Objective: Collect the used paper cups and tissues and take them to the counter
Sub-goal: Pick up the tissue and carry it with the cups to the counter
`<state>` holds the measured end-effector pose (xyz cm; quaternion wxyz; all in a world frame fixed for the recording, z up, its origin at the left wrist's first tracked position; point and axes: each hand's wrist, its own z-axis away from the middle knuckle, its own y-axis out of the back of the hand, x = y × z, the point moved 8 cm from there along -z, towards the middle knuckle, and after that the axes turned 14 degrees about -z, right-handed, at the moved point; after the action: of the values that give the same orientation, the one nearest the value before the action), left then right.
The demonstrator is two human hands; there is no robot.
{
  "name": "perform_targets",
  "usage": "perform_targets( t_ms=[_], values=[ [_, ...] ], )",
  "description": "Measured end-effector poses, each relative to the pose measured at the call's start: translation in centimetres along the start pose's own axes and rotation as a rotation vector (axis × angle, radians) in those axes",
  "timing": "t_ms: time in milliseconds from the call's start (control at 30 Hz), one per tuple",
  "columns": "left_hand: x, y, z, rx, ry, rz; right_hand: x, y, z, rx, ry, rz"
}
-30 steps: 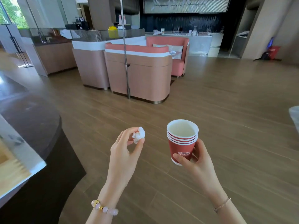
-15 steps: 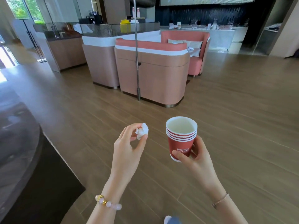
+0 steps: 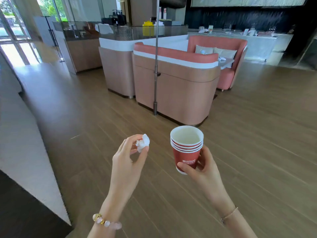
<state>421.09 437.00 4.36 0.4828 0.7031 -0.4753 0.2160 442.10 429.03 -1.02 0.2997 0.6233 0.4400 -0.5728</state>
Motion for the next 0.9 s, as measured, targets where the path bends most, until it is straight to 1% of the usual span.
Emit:
perform_targets(
  t_ms=[300,467,600,900],
  values=[
    [-6.6,-1.6,-14.0,0.096,0.027,-0.025,4.0,-6.5,-16.0,-0.092,-0.005,-0.020],
    [-11.6,-0.3,-24.2,0.167,0.025,-0.057,6.0,-13.2,-26.6,-0.146,0.011,-0.065],
    [-15.8,0.8,-31.8,0.192,0.037,-0.085,7.6,-18.9,-34.8,-0.199,0.019,-0.086],
    [-25.3,2.4,-45.2,0.251,0.102,-0.199,12.8,-30.4,-49.1,-0.306,-0.039,-0.105]
  ],
)
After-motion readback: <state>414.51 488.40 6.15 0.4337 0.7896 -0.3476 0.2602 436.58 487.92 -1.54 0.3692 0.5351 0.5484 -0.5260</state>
